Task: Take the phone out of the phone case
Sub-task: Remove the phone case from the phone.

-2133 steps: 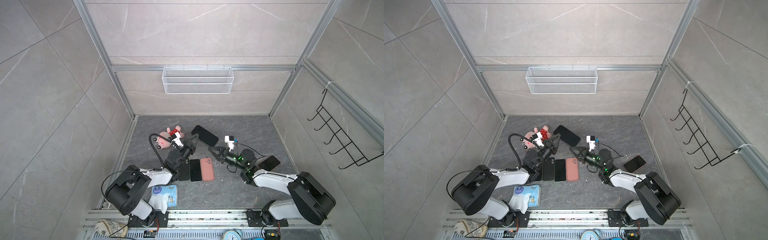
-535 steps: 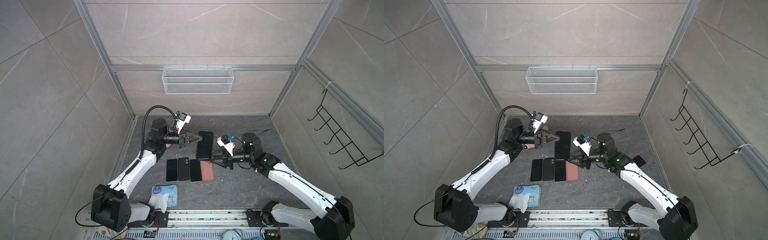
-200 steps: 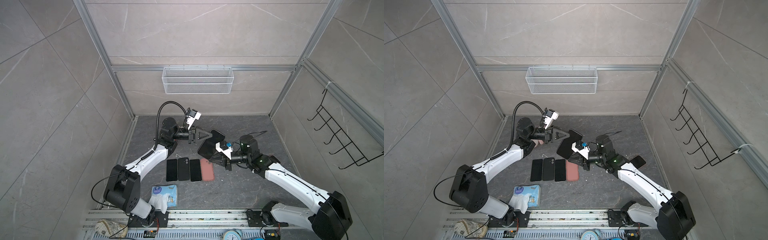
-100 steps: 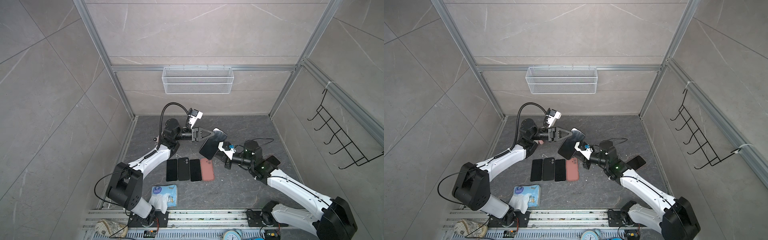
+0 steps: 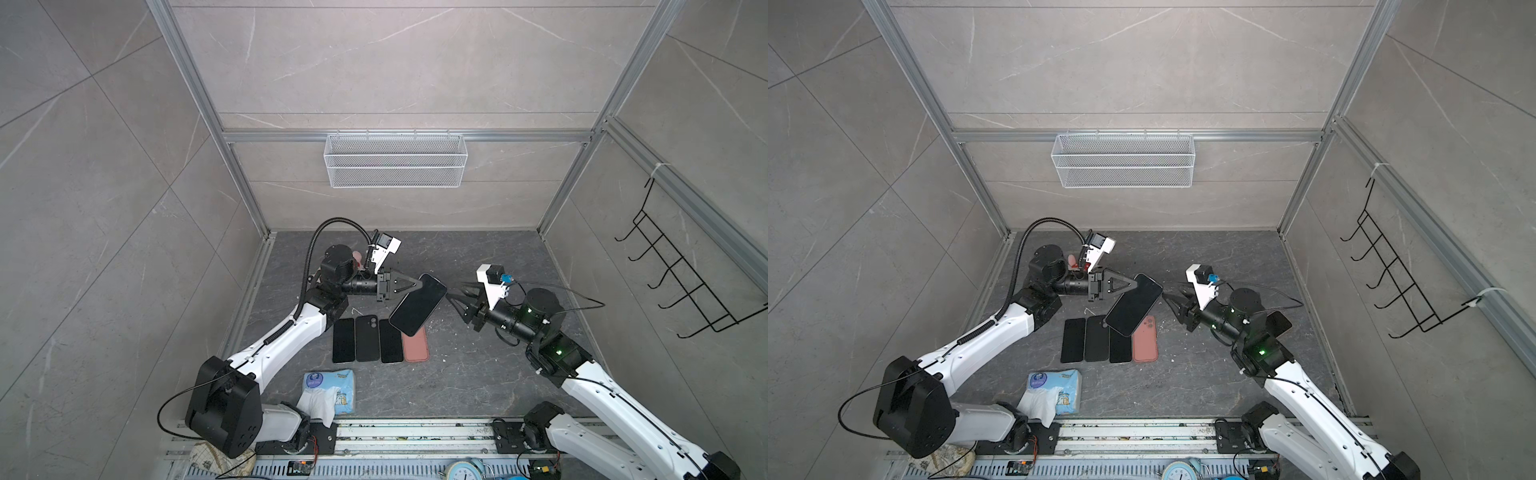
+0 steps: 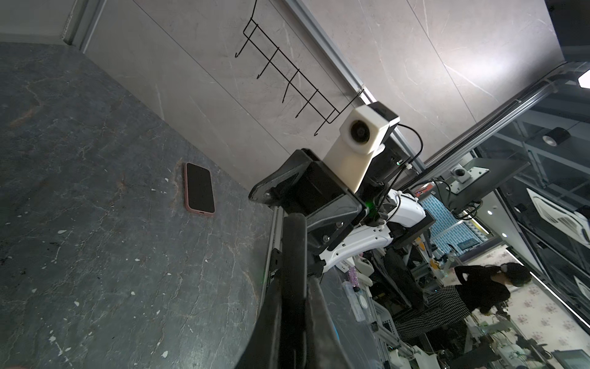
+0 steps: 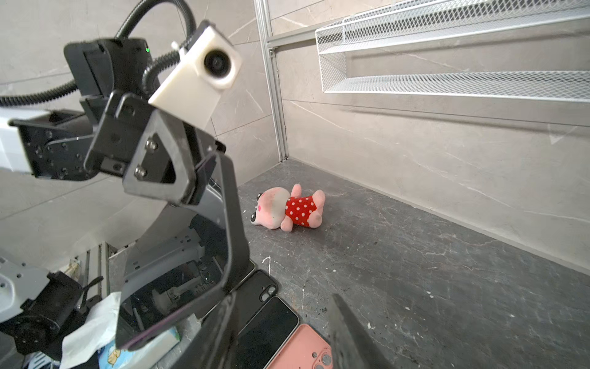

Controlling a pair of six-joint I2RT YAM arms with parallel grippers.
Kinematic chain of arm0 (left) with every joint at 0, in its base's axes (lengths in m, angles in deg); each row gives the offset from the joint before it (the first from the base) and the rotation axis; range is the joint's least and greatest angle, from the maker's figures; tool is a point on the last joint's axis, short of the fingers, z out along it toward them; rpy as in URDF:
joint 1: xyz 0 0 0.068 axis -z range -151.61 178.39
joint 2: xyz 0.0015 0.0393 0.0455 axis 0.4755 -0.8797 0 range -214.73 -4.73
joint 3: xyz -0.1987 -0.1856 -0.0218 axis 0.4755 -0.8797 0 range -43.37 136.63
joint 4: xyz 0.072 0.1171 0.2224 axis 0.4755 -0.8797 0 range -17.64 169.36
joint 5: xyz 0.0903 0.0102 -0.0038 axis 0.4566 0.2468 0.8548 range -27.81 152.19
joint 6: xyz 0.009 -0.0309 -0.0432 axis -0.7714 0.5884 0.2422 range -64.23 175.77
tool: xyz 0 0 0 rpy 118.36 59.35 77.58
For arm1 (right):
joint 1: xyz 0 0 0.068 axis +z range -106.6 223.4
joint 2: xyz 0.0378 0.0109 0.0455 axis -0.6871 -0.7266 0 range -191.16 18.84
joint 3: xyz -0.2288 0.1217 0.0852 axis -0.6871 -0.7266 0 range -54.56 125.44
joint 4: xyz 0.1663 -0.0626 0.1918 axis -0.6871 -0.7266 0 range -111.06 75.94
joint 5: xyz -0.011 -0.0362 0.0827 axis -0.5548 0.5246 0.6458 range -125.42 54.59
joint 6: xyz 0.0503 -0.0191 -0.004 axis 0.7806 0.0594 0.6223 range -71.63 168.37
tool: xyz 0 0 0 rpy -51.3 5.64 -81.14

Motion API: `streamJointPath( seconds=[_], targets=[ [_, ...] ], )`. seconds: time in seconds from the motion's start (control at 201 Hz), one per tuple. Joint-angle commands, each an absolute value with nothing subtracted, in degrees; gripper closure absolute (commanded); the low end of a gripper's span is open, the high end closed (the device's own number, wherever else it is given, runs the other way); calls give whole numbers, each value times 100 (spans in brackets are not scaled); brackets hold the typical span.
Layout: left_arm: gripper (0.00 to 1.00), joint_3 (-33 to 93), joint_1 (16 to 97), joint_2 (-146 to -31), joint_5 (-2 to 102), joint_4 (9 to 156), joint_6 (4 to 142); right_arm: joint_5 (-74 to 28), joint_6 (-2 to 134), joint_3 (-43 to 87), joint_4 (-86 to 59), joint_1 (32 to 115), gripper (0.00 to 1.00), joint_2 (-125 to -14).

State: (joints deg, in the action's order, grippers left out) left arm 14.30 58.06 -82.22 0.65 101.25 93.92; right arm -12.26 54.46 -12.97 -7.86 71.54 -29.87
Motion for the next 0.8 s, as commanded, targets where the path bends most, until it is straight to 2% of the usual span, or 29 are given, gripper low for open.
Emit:
streamJointPath(
  seconds=[0.0, 0.16, 0.314, 0.524, 0.793],
  targets=[
    [100, 1415, 5757, -7946, 394, 9790, 8801, -958, 5706, -899, -1464, 7117, 50, -2957],
    [100, 1352, 5742, -7848, 1265, 9987, 9280, -598, 6281, -873, -1453, 7104, 48, -3146],
    [100, 1099, 5742, -7748, 2236, 10806, 10617, -71, 7370, -1317, -674, 7108, 41, -3310],
    [100, 675, 5755, -7909, 2779, 12519, 12205, 226, 8760, -2136, 1041, 7141, 37, -3481],
    [100, 417, 5820, -8132, 3288, 13420, 13041, 164, 9164, -2472, 1877, 7433, 39, -3933]
  ],
)
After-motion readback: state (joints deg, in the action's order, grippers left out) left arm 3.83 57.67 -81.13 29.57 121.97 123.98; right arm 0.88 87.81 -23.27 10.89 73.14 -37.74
